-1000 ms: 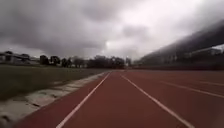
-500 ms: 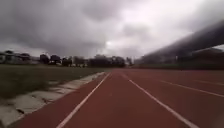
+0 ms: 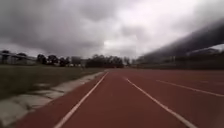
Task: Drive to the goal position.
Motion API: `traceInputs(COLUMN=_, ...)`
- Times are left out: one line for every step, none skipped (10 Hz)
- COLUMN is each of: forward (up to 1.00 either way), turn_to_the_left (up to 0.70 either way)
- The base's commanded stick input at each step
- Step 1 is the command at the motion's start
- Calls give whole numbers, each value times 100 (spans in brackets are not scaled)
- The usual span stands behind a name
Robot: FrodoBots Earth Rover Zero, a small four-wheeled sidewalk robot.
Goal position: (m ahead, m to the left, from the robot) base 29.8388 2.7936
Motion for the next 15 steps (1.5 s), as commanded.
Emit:
traceInputs(forward=70, turn_to_the_left=0)
traceInputs(forward=70, turn_to_the_left=0)
traceInputs(forward=70, turn_to_the_left=6)
traceInputs(forward=70, turn_to_the_left=2)
traceInputs(forward=70, turn_to_the_left=-28)
traceInputs(forward=70, turn_to_the_left=-35)
traceInputs(forward=70, turn_to_the_left=-35)
traceInputs(forward=70, turn_to_the_left=-35)
traceInputs(forward=70, turn_to_the_left=-20)
traceInputs(forward=70, turn_to_the_left=0)
traceInputs(forward=70, turn_to_the_left=0)
traceInputs(forward=70, turn_to_the_left=0)
traceInputs(forward=70, turn_to_the_left=0)
traceInputs(forward=70, turn_to_the_left=0)
traceInputs(forward=70, turn_to_the_left=0)
